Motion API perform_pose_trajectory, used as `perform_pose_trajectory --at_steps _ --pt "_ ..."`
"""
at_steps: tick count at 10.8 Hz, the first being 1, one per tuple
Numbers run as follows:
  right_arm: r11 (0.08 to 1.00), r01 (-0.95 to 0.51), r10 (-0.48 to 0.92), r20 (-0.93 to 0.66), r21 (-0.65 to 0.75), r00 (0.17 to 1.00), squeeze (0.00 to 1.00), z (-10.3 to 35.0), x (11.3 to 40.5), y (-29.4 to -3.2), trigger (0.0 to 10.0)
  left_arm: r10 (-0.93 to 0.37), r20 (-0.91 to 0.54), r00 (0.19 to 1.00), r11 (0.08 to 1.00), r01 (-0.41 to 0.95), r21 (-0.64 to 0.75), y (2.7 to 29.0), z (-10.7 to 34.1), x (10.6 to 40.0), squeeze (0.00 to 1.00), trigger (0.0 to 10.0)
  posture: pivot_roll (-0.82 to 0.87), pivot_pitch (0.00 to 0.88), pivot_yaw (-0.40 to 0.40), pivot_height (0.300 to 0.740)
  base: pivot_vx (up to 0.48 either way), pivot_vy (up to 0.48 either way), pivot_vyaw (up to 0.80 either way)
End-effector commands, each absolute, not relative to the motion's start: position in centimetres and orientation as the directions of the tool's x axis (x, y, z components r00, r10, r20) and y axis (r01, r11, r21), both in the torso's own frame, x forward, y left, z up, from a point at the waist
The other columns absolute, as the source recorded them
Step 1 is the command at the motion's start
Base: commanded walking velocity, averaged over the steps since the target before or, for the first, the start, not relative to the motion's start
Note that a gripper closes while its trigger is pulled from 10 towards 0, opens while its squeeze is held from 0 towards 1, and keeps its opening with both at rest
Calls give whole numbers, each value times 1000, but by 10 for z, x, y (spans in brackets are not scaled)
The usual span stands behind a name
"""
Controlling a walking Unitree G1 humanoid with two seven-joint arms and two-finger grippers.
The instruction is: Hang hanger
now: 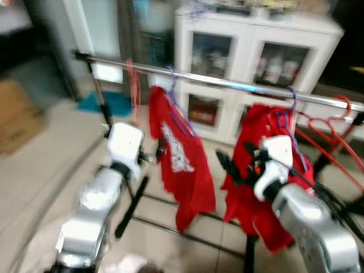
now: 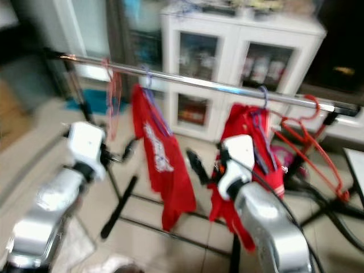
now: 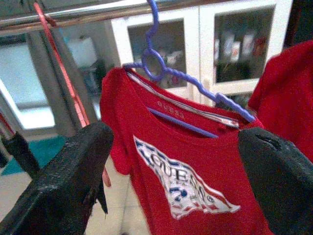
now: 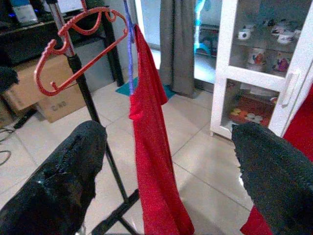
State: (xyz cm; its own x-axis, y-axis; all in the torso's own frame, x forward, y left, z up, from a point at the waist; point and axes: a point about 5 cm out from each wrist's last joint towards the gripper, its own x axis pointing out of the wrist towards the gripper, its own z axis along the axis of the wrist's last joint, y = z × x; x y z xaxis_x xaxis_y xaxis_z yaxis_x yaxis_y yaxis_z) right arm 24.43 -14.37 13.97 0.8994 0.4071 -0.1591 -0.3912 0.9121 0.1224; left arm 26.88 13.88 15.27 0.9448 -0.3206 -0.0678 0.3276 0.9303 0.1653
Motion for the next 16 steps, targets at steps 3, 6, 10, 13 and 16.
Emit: perform_pose_trajectory --at_steps 3,6,10,13,16 --pt "933 -325 347 -150 153 926 1000 140 249 -143 10000 -313 -62 948 926 319 204 144 158 269 161 10000 97 0 6 740 0 320 0" --pt "946 -270 294 -127 178 947 1000 141 254 -142 10000 -327 -52 944 927 331 176 145 161 271 604 10000 101 0 24 740 0 0 0" --pt "967 -227 236 -69 116 969 1000 152 264 -145 10000 -344 -43 938 922 347 174 143 163 273 1000 10000 100 0 25 740 343 0 200" --pt "966 -213 219 -25 146 975 1000 161 271 -143 10000 -351 -45 935 919 353 176 143 163 272 1000 10000 104 0 19 740 361 0 267" --pt "947 -305 308 -18 99 951 1000 170 274 -136 10000 -431 -16 902 886 426 185 136 167 267 1000 10000 105 0 15 740 120 0 0"
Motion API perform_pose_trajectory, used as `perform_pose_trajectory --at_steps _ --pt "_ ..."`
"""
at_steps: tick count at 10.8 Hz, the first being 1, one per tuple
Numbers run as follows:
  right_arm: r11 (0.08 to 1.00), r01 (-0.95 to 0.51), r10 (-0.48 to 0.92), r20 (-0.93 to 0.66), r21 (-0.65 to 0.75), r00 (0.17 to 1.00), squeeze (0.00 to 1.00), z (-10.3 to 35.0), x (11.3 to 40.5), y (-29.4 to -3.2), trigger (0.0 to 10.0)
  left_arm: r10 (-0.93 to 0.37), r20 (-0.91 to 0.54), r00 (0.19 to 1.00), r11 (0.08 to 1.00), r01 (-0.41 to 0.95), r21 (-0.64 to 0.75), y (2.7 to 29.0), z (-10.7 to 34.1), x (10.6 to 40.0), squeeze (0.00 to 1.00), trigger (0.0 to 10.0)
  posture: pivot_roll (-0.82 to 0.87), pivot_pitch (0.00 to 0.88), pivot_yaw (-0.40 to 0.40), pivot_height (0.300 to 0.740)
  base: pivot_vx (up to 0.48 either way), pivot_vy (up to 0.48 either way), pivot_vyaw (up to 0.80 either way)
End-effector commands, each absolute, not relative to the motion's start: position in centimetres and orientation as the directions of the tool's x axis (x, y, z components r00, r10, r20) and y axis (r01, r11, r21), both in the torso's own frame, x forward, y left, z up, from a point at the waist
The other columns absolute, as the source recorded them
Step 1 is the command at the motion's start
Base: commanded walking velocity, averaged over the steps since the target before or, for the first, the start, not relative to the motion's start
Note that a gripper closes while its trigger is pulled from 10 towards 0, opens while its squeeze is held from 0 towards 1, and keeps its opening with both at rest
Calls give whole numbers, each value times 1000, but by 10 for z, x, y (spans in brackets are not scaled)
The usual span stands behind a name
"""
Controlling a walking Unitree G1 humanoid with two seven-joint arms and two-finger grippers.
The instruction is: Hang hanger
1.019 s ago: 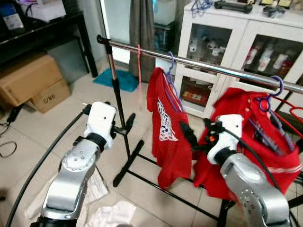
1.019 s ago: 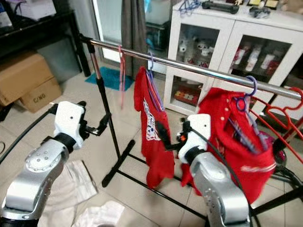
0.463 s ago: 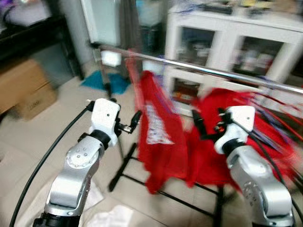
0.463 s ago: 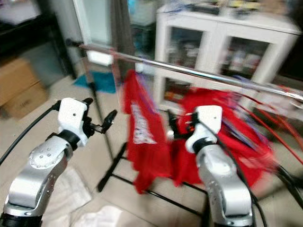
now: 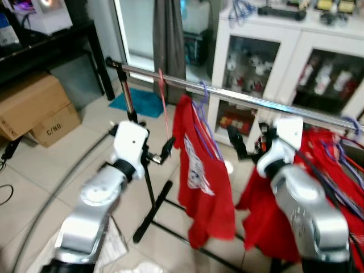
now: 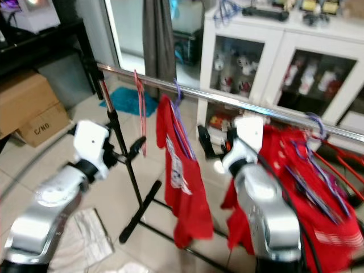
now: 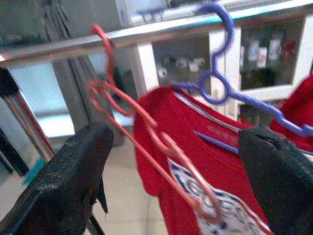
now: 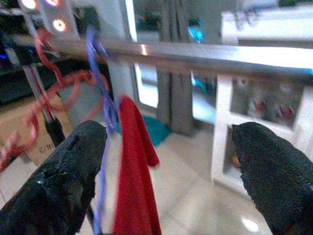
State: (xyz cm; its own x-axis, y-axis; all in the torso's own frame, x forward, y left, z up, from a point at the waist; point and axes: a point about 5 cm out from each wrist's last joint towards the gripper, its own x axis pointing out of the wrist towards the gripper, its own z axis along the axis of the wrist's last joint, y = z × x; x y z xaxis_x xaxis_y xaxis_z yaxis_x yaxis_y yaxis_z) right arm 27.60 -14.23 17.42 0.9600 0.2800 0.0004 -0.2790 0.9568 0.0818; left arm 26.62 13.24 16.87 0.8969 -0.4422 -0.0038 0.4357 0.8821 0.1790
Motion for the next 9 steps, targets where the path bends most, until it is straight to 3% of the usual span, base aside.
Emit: perform_pose_trajectory --at_steps 1,3,7,8,9 --pt "942 -321 326 -34 101 945 1000 173 276 -136 10000 -475 4 880 867 467 173 135 171 263 1000 10000 105 0 15 740 0 0 0" --pt "945 -315 325 -125 94 938 1000 172 287 -133 10000 -604 -46 796 778 602 180 132 169 250 1000 10000 102 0 13 740 0 0 0" --pt "947 -297 317 -215 123 924 1000 175 335 -114 10000 -657 -136 741 717 671 190 147 160 239 1000 10000 102 0 4 740 0 0 0" --pt "952 -274 298 -213 136 930 0 177 342 -114 10000 -663 -141 736 712 677 188 147 159 238 1000 10000 106 0 0 740 0 0 0" --pt "962 -236 261 -211 138 942 0 180 354 -115 10000 -663 -146 735 710 678 192 150 159 235 1000 10000 115 0 -12 740 0 0 0"
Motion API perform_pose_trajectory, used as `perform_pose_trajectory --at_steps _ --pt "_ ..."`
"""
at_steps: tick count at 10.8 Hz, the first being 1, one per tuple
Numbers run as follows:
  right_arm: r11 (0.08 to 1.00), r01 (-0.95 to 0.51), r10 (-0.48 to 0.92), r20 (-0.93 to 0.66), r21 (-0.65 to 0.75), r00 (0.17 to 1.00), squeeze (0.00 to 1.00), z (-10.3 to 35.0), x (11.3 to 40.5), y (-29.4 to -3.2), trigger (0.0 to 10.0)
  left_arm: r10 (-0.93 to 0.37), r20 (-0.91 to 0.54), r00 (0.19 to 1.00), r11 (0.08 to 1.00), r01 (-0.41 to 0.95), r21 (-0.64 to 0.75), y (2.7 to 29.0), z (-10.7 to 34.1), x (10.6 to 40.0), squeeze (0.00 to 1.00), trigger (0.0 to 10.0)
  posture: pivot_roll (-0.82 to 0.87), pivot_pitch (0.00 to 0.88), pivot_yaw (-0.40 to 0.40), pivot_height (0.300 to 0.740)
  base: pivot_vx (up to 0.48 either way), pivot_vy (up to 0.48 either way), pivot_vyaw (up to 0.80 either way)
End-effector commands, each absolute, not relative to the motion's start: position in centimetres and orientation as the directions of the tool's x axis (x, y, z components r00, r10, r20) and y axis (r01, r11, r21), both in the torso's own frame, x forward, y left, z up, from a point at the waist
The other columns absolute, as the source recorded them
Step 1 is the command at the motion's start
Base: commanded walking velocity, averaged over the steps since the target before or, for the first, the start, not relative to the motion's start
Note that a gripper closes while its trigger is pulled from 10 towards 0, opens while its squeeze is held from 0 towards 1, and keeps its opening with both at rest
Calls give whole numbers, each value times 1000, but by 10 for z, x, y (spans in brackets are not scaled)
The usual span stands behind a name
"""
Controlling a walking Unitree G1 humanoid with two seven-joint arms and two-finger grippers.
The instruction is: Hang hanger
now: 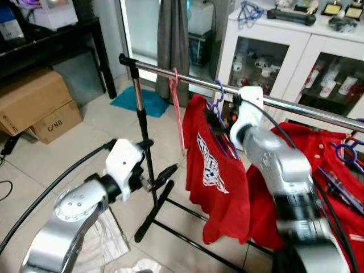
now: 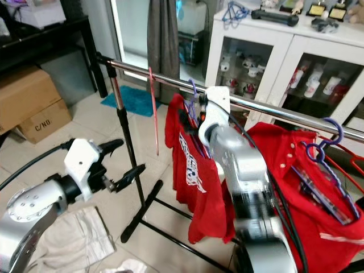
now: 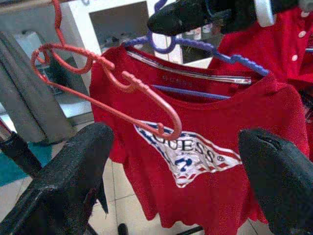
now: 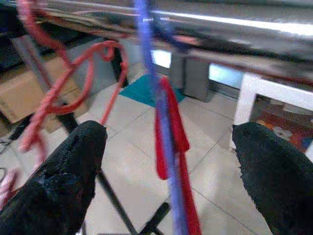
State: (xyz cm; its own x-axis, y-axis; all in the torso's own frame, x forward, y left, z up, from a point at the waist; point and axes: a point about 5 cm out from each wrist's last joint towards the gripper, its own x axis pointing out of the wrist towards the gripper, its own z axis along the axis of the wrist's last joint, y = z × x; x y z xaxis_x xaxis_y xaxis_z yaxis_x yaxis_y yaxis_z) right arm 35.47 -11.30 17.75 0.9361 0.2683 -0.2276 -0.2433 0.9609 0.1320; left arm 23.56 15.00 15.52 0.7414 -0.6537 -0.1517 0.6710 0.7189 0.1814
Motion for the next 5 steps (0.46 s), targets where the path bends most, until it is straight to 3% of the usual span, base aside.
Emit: perform_pose_trajectory --at_steps 1,4,5 --pt "969 -214 237 -217 123 947 0 180 359 -116 10000 -663 -150 733 709 680 188 150 159 233 1000 10000 116 0 -13 740 0 0 0" --pt "979 -158 187 -253 131 949 0 175 372 -117 10000 -675 -167 718 696 696 177 149 157 230 1000 10000 118 0 -11 740 0 0 0" --pt "977 -154 189 -263 146 946 0 172 375 -116 4314 -678 -170 715 692 699 177 149 156 230 1000 10000 116 3 -7 740 0 0 0"
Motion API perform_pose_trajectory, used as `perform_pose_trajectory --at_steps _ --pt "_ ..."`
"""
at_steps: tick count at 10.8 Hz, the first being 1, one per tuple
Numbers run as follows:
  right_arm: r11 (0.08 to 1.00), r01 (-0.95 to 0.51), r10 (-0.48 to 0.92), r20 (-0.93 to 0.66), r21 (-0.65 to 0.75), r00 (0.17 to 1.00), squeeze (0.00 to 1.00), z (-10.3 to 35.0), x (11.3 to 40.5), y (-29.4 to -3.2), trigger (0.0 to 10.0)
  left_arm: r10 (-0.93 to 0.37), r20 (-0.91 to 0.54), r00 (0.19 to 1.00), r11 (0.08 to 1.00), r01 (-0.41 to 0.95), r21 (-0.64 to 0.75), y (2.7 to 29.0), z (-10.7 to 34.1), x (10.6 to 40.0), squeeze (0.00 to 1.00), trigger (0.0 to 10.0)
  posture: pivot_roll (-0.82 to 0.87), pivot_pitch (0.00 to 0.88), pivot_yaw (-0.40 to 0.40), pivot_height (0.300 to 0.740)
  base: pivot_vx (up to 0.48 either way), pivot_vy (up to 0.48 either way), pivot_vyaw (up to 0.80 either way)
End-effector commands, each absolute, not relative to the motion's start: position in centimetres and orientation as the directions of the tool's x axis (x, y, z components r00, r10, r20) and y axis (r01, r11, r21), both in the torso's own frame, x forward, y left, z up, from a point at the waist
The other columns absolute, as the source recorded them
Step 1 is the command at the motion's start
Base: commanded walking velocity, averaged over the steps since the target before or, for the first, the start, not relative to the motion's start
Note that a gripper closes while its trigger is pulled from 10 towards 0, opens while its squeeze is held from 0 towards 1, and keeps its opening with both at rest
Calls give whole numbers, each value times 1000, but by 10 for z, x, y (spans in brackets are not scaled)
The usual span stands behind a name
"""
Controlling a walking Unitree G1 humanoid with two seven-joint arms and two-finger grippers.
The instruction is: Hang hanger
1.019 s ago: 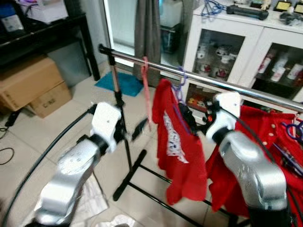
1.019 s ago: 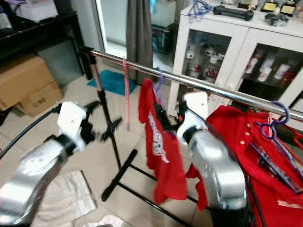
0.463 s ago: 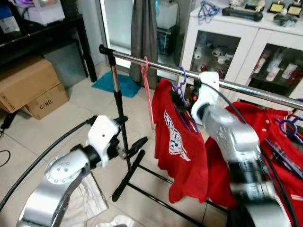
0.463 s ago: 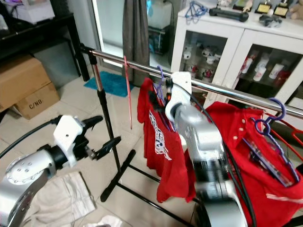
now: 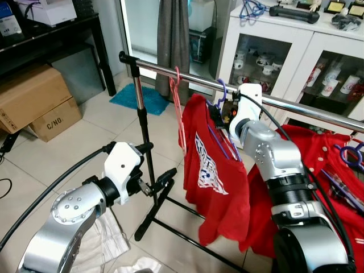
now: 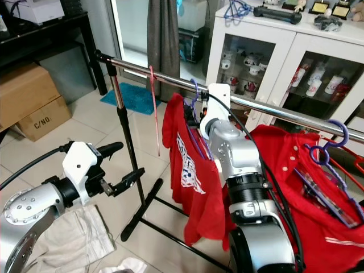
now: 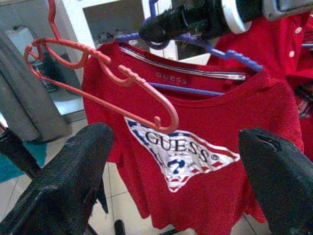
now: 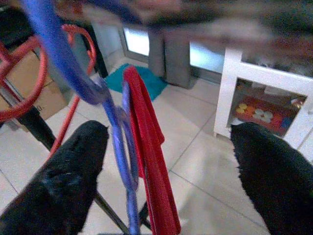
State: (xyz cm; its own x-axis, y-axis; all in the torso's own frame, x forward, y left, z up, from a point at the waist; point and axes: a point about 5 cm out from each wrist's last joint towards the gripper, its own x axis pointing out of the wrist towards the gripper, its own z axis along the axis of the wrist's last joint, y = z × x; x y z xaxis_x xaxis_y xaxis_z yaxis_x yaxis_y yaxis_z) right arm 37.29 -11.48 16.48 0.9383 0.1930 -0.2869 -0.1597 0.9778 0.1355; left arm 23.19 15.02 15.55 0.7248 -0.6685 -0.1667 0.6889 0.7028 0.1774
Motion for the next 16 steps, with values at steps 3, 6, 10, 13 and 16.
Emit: perform_pose_trajectory --at_steps 3,6,10,13,16 --pt "973 -183 218 -292 144 931 0 169 381 -110 0 -684 -175 708 685 706 179 148 157 232 1000 10000 117 3 -3 740 0 0 0" --pt "982 -160 183 -321 97 929 0 165 387 -114 0 -681 -183 709 685 705 181 148 155 232 1000 10000 122 5 -11 740 0 0 0" --pt "974 -204 225 -365 96 903 0 176 392 -119 353 -675 -189 713 686 701 193 150 155 233 1000 10000 116 0 -12 740 0 0 0" --pt "952 -300 305 -266 60 914 0 198 385 -128 10000 -681 -180 710 684 704 190 148 155 233 984 10000 116 0 -19 740 0 0 0" --pt "925 -374 379 -217 64 900 1000 206 360 -136 10000 -686 -178 706 680 709 190 147 155 232 988 10000 112 0 -13 740 0 0 0"
